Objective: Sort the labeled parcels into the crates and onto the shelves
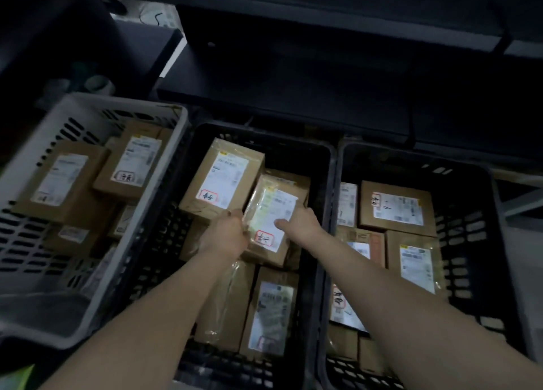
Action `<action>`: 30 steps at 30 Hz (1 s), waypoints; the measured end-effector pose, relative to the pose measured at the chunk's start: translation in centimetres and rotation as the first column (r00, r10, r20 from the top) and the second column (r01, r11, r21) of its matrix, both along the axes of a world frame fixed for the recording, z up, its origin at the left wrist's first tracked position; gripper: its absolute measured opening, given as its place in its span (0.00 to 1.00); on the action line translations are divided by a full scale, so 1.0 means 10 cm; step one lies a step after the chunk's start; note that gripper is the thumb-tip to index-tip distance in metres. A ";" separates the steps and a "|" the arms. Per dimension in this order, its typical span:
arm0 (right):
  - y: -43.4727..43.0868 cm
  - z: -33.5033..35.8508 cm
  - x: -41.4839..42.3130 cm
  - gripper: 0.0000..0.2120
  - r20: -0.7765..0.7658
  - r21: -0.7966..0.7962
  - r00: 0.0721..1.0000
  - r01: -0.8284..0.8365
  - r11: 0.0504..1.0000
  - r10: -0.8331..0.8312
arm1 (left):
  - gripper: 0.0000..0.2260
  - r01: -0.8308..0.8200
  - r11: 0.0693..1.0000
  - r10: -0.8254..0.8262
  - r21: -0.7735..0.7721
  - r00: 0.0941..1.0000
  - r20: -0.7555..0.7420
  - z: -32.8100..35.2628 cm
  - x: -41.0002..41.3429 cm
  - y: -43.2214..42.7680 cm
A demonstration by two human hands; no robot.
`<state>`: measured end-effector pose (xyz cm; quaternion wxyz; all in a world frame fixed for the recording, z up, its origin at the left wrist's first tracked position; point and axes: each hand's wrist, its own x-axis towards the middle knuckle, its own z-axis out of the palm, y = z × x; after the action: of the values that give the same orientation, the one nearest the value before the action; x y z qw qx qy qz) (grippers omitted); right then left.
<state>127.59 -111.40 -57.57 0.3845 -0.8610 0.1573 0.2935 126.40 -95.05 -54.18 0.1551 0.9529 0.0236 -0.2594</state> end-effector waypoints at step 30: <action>0.21 0.05 -0.72 0.28 -0.283 0.537 0.718 0.668 0.515 -0.636 | 0.18 -0.188 0.874 0.132 -0.448 0.979 -0.152 -0.06 -0.12 0.23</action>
<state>120.35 -109.34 -57.10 0.7155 -0.5600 0.3754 0.1830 125.20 -92.72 -54.77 0.3956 0.8669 0.0494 -0.2992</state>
